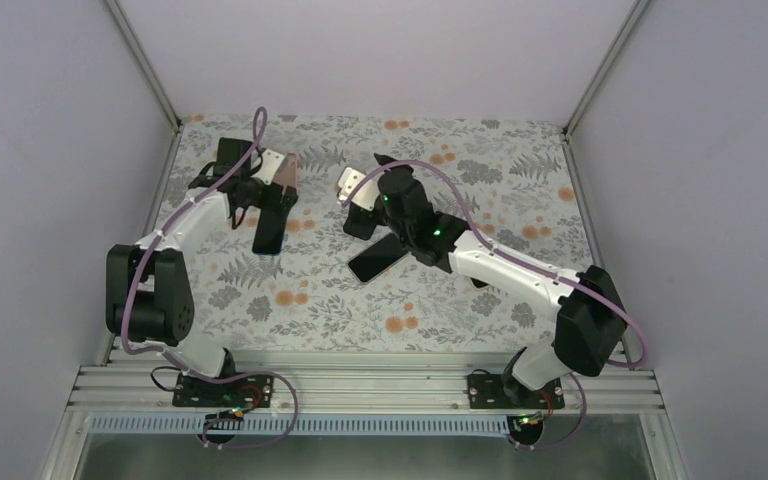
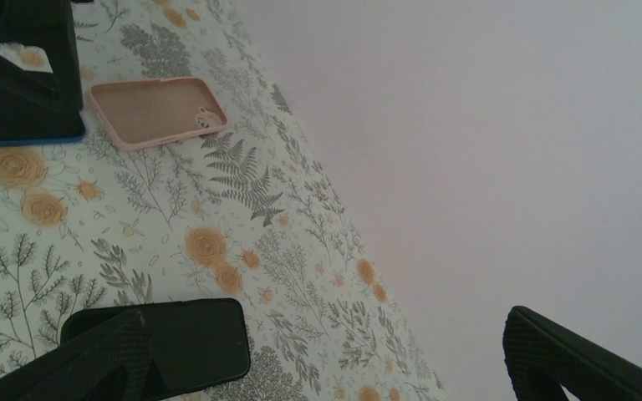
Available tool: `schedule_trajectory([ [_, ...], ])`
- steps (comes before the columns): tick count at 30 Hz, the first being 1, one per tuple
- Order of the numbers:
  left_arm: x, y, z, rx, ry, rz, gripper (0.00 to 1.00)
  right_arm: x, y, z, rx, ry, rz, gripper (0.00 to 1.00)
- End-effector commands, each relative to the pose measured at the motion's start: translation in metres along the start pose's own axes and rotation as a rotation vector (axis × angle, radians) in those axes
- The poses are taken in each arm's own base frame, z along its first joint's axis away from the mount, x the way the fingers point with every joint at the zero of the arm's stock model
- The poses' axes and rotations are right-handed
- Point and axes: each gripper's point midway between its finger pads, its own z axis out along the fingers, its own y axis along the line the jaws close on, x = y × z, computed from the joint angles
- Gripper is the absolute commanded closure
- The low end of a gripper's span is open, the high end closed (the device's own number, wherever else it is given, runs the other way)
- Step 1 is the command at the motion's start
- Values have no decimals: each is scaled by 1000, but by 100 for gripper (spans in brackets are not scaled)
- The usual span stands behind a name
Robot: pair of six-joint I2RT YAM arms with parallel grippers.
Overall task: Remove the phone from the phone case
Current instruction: Move the phone to the center of the board, then pick up the phone at the center of the board.
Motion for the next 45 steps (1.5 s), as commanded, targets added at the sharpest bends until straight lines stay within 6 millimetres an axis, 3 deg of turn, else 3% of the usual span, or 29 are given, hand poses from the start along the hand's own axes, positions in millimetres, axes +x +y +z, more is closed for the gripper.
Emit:
schedule_trajectory([
  [1, -29, -21, -6, 49, -64, 72, 0, -13, -33, -10, 22, -42, 109, 1],
  [9, -52, -72, 15, 104, -76, 139, 0, 6, -78, -16, 48, -37, 252, 1],
  [15, -55, -113, 45, 139, -39, 181, 0, 30, -115, -26, 75, -36, 380, 1],
  [20, -54, -137, 69, 151, -8, 184, 0, 50, -139, -37, 91, -42, 480, 1],
  [33, -28, -174, 126, 193, 133, 136, 0, 73, -159, -51, 117, -37, 551, 1],
  [45, 7, -189, 152, 185, 221, 137, 0, 78, -164, -50, 121, -34, 567, 1],
])
